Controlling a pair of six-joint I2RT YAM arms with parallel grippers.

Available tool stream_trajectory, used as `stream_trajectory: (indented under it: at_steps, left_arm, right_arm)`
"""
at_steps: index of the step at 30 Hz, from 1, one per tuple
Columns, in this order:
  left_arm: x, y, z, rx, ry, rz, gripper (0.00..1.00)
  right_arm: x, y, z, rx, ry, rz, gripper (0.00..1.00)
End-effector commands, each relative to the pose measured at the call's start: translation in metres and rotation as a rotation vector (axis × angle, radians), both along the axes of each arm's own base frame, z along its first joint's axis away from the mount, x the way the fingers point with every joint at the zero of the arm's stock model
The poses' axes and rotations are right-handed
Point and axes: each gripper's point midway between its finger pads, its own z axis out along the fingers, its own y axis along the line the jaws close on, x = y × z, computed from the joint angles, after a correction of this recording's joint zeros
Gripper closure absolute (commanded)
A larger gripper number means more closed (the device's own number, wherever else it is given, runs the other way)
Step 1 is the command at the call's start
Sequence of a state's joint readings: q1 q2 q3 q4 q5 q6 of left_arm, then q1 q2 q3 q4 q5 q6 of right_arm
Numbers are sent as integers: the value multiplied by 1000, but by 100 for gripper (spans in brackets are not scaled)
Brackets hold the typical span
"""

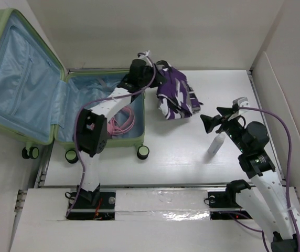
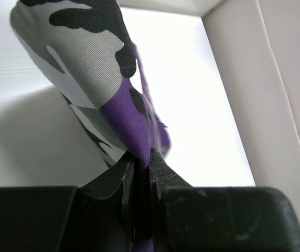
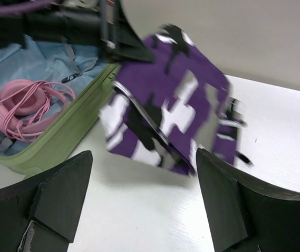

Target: Pack the luggage

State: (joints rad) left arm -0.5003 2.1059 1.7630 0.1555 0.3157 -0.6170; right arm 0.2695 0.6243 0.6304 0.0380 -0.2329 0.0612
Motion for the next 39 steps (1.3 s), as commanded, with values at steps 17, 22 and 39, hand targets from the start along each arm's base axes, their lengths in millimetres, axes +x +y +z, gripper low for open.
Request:
stream_trajectory:
  at_steps: [17,22,39]
  left_arm:
    - [-48,353,55,109,-104,631,100]
    - [-40,417,20,194,-27,732,100]
    - [-49,444,26,149,-34,842,34]
  right_arm:
    - [0,-6,1,23,-21,-7,12]
    - [-1,-7,3,20,-29,-6,11]
    - [12,-35,-17,-17,73,-189,69]
